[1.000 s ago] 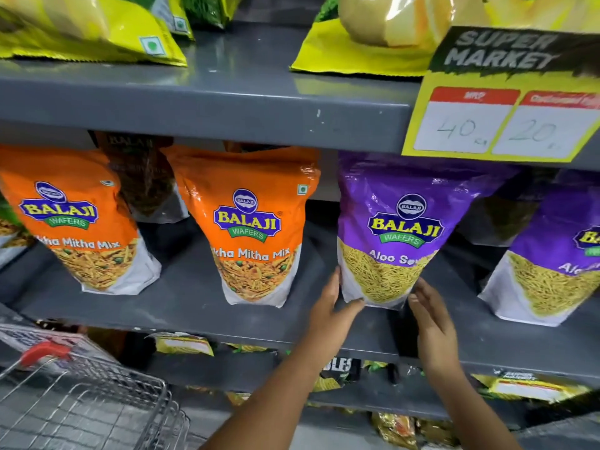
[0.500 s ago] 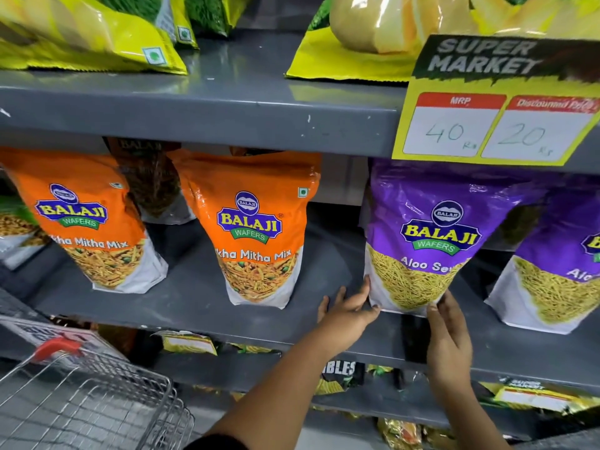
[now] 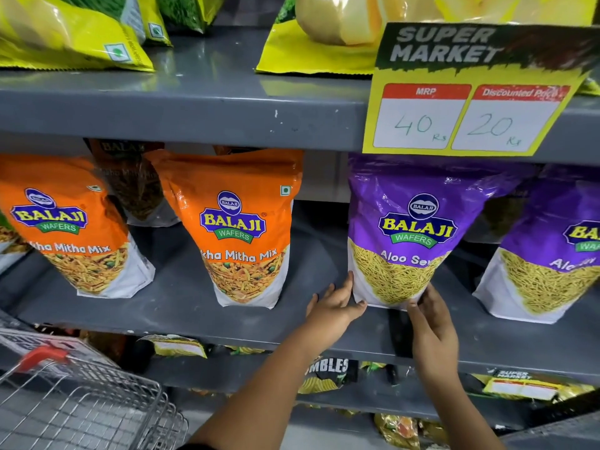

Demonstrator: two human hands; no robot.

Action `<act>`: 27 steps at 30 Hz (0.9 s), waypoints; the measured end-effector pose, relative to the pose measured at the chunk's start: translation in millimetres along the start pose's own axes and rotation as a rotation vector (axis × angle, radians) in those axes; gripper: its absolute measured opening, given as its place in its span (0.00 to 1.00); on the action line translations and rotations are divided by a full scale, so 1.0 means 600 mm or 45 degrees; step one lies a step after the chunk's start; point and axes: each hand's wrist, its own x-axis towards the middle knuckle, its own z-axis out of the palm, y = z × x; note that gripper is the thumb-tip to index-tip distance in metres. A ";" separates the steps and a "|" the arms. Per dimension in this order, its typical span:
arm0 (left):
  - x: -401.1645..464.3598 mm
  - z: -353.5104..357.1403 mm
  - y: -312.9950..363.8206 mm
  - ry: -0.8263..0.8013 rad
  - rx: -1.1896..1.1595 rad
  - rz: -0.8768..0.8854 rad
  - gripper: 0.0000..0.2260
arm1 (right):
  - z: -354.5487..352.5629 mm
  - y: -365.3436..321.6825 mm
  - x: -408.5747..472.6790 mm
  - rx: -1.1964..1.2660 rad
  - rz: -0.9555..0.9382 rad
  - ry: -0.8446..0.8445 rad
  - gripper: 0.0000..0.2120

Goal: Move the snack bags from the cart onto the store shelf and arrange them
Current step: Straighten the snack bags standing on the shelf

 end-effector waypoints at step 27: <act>-0.193 -0.101 -0.087 1.253 -0.943 0.168 0.13 | 0.060 -0.010 -0.117 -0.246 -0.011 0.007 0.07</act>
